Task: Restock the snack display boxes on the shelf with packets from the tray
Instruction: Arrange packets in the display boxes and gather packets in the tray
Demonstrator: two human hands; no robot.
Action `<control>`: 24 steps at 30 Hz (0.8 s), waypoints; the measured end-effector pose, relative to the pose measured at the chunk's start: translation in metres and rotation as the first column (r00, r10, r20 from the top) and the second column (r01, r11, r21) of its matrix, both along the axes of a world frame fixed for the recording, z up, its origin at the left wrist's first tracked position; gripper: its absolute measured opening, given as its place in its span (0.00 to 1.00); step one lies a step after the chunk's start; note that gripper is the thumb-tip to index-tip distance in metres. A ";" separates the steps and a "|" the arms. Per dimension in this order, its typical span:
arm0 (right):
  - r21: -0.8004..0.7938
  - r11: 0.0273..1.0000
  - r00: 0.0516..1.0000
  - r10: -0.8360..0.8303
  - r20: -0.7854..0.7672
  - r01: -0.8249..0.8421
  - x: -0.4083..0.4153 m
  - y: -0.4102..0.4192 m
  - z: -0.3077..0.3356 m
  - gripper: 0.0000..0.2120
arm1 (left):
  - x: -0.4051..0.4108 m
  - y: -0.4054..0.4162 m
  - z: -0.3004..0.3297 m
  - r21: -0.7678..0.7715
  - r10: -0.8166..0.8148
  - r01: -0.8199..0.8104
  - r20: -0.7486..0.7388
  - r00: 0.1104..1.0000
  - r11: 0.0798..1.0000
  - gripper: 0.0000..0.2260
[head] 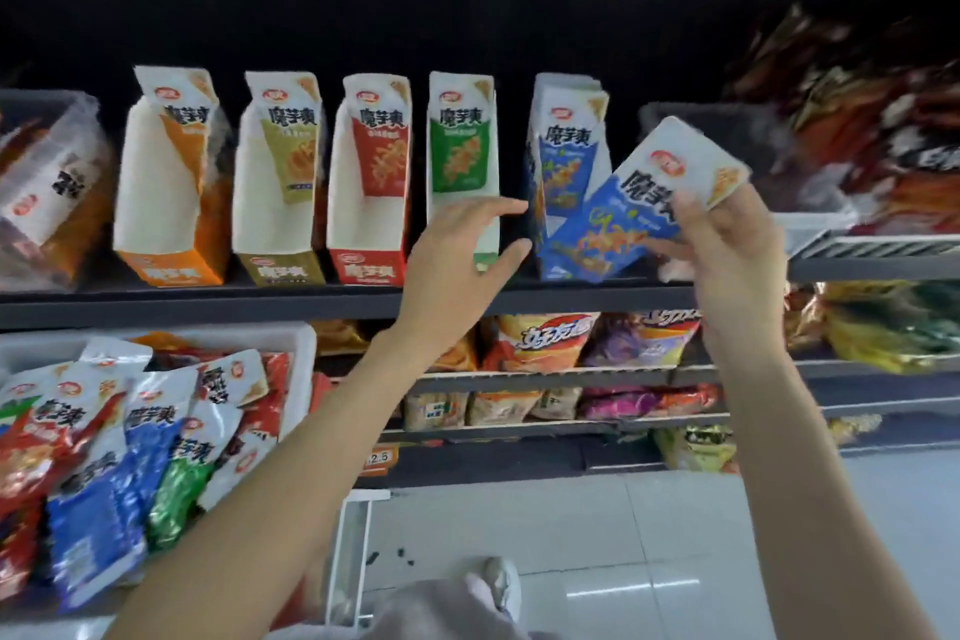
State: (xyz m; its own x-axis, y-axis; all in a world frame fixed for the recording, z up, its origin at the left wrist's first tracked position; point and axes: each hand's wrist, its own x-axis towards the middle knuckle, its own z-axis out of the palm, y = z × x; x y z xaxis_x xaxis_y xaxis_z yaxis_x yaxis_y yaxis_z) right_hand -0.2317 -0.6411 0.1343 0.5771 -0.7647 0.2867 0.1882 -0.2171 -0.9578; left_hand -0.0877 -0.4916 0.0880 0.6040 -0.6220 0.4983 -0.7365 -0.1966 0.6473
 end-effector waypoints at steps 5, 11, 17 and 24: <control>-0.008 0.998 0.994 -0.069 0.088 0.069 0.039 -0.065 0.013 0.08 | 0.012 -0.051 -0.007 0.363 0.085 -0.184 0.271 0.959 0.913 0.26; -0.291 0.955 0.980 0.005 -0.201 -0.065 0.106 -0.097 0.000 0.09 | 0.023 -0.074 -0.006 0.478 0.173 -0.372 0.410 0.896 0.796 0.26; -0.528 0.847 0.959 -0.100 -0.266 -0.058 0.131 -0.113 -0.006 0.05 | 0.027 -0.078 -0.008 0.502 0.157 -0.349 0.384 0.910 0.792 0.26; -0.641 0.766 0.945 -0.241 -0.223 0.043 0.124 -0.112 -0.013 0.05 | 0.024 -0.083 -0.007 0.478 0.156 -0.322 0.354 0.922 0.817 0.23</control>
